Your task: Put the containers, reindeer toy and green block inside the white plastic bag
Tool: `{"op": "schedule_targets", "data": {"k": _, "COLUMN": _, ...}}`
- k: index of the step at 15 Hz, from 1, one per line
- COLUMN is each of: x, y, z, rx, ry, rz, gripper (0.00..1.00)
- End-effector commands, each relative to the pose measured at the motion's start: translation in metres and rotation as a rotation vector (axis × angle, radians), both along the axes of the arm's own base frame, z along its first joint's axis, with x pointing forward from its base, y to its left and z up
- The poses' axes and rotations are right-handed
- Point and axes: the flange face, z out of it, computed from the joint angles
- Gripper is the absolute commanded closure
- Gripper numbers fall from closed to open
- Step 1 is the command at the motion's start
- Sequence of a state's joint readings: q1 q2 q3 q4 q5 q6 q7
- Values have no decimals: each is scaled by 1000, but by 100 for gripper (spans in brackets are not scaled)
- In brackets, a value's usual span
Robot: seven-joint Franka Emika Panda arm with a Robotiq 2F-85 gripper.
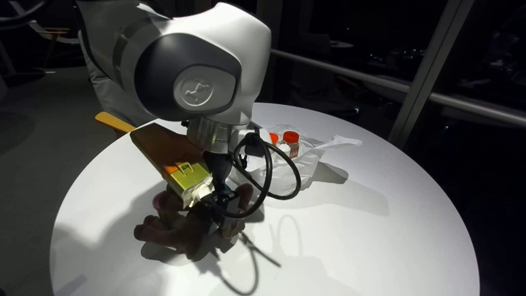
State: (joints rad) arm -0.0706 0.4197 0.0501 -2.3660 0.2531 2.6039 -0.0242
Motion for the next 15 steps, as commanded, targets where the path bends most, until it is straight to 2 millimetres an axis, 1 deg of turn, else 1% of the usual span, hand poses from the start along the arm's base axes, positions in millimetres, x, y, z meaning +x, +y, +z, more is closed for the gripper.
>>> {"op": "schedule_targets", "data": {"k": 1, "x": 10, "y": 6, "z": 11, "rx": 26, "ry": -42, "rz": 44, "gripper": 0}}
{"op": "schedule_targets", "data": {"k": 4, "x": 14, "y": 9, "z": 22, "rx": 36, "ry": -80, "rz": 55, "gripper": 0}}
{"op": "schedule_targets", "data": {"k": 6, "x": 19, "y": 8, "z": 21, "rx": 39, "ry": -86, "rz": 58, "gripper": 0}}
{"op": "schedule_targets", "data": {"k": 10, "x": 25, "y": 5, "z": 16, "rx": 19, "ry": -92, "rz": 70, "gripper": 0}}
{"op": "schedule_targets", "data": {"k": 15, "x": 27, "y": 4, "z": 5, "rx": -13, "ry": -94, "rz": 75, "gripper": 0}}
